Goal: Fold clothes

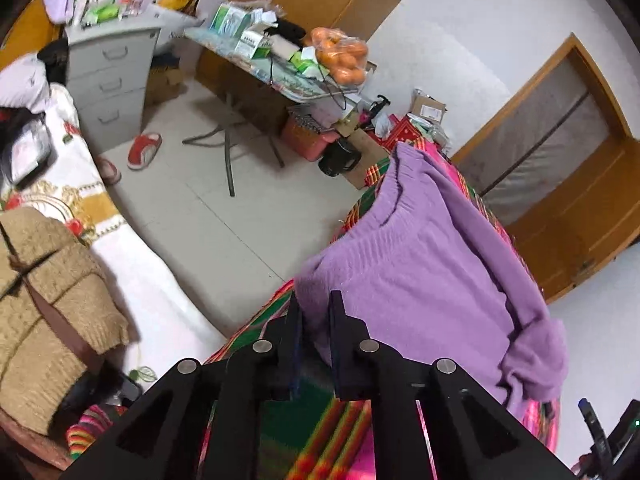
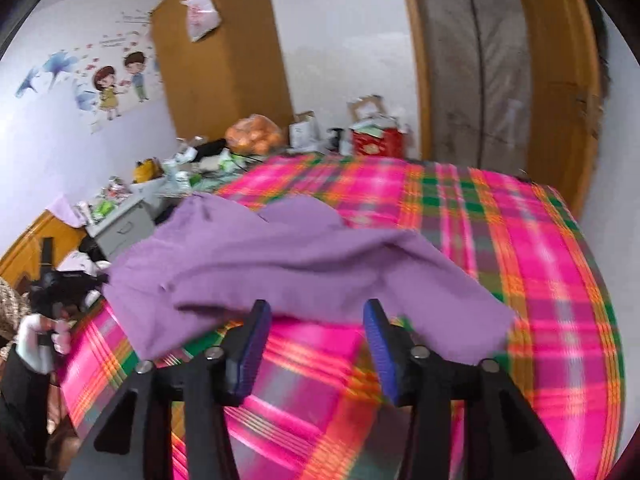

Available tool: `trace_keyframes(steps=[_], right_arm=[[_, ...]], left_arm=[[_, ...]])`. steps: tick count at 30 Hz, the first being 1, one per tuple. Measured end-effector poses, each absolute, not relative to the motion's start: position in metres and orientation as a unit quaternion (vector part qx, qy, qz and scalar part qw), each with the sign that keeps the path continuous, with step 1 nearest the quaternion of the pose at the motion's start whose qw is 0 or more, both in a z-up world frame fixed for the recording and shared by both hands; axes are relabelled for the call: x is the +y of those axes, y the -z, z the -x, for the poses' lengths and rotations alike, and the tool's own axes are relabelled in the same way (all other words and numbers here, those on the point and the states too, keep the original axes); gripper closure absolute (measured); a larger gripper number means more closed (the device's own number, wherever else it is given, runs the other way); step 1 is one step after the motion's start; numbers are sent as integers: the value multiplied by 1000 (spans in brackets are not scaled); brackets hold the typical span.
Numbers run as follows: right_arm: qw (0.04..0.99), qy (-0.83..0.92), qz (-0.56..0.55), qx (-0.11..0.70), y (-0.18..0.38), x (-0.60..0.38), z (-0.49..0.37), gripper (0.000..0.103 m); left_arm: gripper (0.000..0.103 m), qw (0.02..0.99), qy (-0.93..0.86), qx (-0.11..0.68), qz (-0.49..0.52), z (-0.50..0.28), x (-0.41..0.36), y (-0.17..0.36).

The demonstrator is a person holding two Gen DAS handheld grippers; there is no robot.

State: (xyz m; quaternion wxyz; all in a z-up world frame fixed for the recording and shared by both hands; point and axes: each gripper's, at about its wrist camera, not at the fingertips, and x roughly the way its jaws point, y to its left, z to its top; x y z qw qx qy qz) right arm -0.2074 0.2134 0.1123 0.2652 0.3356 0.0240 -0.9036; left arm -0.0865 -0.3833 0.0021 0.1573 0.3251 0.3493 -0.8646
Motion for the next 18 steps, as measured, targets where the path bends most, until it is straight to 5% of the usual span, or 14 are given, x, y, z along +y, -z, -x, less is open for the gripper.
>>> trace_keyframes(steps=[4, 11, 18], right_arm=[[243, 903, -354, -8, -106, 235, 219, 53], [293, 856, -403, -137, -87, 221, 277, 53], [292, 804, -456, -248, -58, 200, 340, 53]], left_arm=[[93, 188, 875, 327, -303, 57, -371, -19], [91, 105, 915, 244, -303, 77, -288, -43], [91, 39, 906, 211, -364, 126, -236, -9]])
